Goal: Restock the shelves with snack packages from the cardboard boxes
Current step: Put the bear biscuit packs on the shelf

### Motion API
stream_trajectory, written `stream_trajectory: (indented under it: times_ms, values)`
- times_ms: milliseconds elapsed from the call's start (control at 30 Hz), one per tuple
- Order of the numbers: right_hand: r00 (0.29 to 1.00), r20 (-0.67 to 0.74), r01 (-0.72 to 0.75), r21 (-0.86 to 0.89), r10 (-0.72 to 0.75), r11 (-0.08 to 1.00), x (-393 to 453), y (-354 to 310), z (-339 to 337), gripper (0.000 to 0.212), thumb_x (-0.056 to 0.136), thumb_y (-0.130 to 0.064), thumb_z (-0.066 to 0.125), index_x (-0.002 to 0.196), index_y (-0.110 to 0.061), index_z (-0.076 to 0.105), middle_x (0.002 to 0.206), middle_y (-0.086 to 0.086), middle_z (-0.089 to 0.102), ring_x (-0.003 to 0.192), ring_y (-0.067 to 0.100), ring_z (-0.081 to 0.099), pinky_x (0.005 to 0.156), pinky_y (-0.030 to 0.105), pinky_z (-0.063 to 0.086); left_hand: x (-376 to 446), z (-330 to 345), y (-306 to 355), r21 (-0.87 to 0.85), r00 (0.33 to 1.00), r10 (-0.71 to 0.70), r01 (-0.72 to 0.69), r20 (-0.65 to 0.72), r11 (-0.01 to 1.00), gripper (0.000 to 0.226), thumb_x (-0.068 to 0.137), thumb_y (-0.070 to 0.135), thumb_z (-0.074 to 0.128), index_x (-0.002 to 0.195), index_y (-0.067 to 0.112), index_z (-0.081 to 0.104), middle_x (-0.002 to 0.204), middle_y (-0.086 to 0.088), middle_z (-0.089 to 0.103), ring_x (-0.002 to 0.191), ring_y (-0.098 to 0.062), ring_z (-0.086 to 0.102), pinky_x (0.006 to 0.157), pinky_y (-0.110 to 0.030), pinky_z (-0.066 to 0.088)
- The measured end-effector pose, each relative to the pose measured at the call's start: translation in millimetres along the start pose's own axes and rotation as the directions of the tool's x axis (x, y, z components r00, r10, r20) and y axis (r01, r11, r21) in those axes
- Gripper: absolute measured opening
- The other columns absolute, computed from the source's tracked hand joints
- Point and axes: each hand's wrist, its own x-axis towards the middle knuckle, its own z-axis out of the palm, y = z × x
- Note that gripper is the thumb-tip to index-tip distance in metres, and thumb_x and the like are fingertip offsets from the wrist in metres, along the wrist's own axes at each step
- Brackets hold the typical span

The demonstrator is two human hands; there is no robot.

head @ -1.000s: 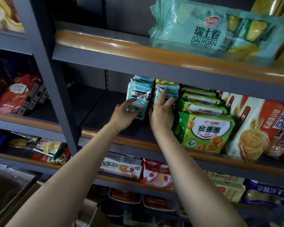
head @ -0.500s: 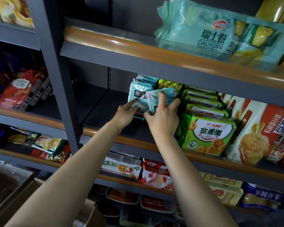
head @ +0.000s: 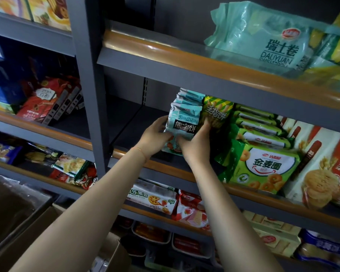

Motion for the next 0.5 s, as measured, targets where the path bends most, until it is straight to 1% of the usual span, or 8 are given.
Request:
stream_trajectory:
  times_ms: [67, 133, 200, 267, 333, 400, 433, 500]
  values:
    - [0.987, 0.127, -0.089, -0.091, 0.100, 0.992, -3.2, 17.8, 8.4, 0.065, 0.079, -0.048, 0.075, 0.129, -0.014, 0.052, 0.119, 0.015, 0.066, 0.097, 0.033, 0.069, 0.075, 0.044, 0.060, -1.7, -0.9, -2.7, 0.143, 1.000, 0.018, -0.019, 0.008, 0.990, 0.045, 0.092, 0.014, 0.059, 0.132, 0.035, 0.057, 0.109, 0.010, 0.069, 0.100, -0.014, 0.065, 0.081, -0.032, 0.054]
    - [0.977, 0.183, -0.088, -0.115, 0.108, 0.989, 1.2, 22.8, 13.0, 0.052, 0.080, -0.052, 0.069, 0.113, -0.013, 0.060, 0.102, 0.013, 0.070, 0.083, 0.035, 0.071, 0.069, 0.047, 0.061, -1.2, -1.9, -2.3, 0.186, 0.999, 0.036, -0.032, -0.018, 0.982, 0.042, 0.092, 0.014, 0.059, 0.128, 0.037, 0.059, 0.103, 0.017, 0.066, 0.098, -0.012, 0.063, 0.081, -0.033, 0.054]
    - [0.972, 0.208, -0.107, -0.035, 0.112, 0.994, 3.9, 14.6, 9.6, 0.038, 0.090, -0.041, 0.066, 0.113, -0.011, 0.062, 0.100, 0.010, 0.071, 0.073, 0.028, 0.073, 0.067, 0.047, 0.062, 1.5, -3.7, -1.6, 0.212, 0.995, 0.081, -0.068, -0.052, 0.975, 0.042, 0.092, 0.015, 0.061, 0.129, 0.034, 0.061, 0.107, 0.016, 0.068, 0.105, -0.011, 0.063, 0.090, -0.034, 0.054]
    - [0.960, 0.249, -0.132, -0.003, 0.129, 0.991, 4.9, 10.7, 4.1, 0.032, 0.094, -0.034, 0.065, 0.115, -0.010, 0.061, 0.103, 0.010, 0.071, 0.062, 0.018, 0.071, 0.059, 0.036, 0.061, 3.1, -6.7, -1.5, 0.226, 0.995, 0.082, -0.069, -0.051, 0.972, 0.041, 0.093, 0.017, 0.061, 0.131, 0.033, 0.061, 0.108, 0.015, 0.068, 0.107, -0.012, 0.063, 0.093, -0.038, 0.055]
    - [0.963, 0.248, -0.093, -0.048, 0.103, 0.994, -0.5, 8.3, -2.5, 0.041, 0.092, -0.039, 0.067, 0.122, -0.012, 0.058, 0.116, 0.011, 0.068, 0.079, 0.019, 0.072, 0.060, 0.028, 0.055, 3.7, -9.9, -3.2, 0.246, 0.999, 0.039, -0.033, -0.020, 0.969, 0.041, 0.094, 0.021, 0.061, 0.134, 0.032, 0.058, 0.108, 0.016, 0.065, 0.109, -0.015, 0.064, 0.092, -0.040, 0.056]
    - [0.993, 0.117, 0.040, -0.169, -0.021, 0.985, -14.6, 5.4, -9.7, 0.058, 0.089, -0.044, 0.070, 0.135, -0.014, 0.049, 0.130, 0.011, 0.057, 0.105, 0.025, 0.064, 0.070, 0.027, 0.048, -0.4, -16.1, -2.0, 0.340, 0.997, 0.065, -0.045, -0.050, 0.939, 0.050, 0.093, 0.028, 0.064, 0.142, 0.028, 0.053, 0.120, 0.010, 0.062, 0.110, -0.013, 0.062, 0.091, -0.032, 0.052]
    - [0.991, 0.017, 0.136, -0.197, -0.135, 0.971, -25.2, 1.2, -14.1, 0.059, 0.089, -0.043, 0.071, 0.135, -0.014, 0.048, 0.130, 0.011, 0.053, 0.107, 0.025, 0.061, 0.070, 0.027, 0.047, -7.1, -20.6, -0.2, 0.394, 0.987, 0.121, -0.069, -0.107, 0.917, 0.050, 0.093, 0.028, 0.066, 0.142, 0.025, 0.054, 0.123, 0.008, 0.059, 0.107, -0.011, 0.060, 0.089, -0.027, 0.049]
    - [0.912, -0.135, 0.372, -0.122, -0.387, 0.920, -48.7, -12.1, -18.4, 0.040, 0.092, -0.035, 0.069, 0.121, -0.012, 0.056, 0.117, 0.008, 0.057, 0.094, 0.020, 0.062, 0.062, 0.024, 0.050, -30.7, -33.1, 1.2, 0.411, 0.926, 0.277, -0.155, -0.256, 0.898, 0.034, 0.095, 0.023, 0.065, 0.128, 0.019, 0.064, 0.115, 0.006, 0.062, 0.100, -0.009, 0.060, 0.086, -0.024, 0.048]
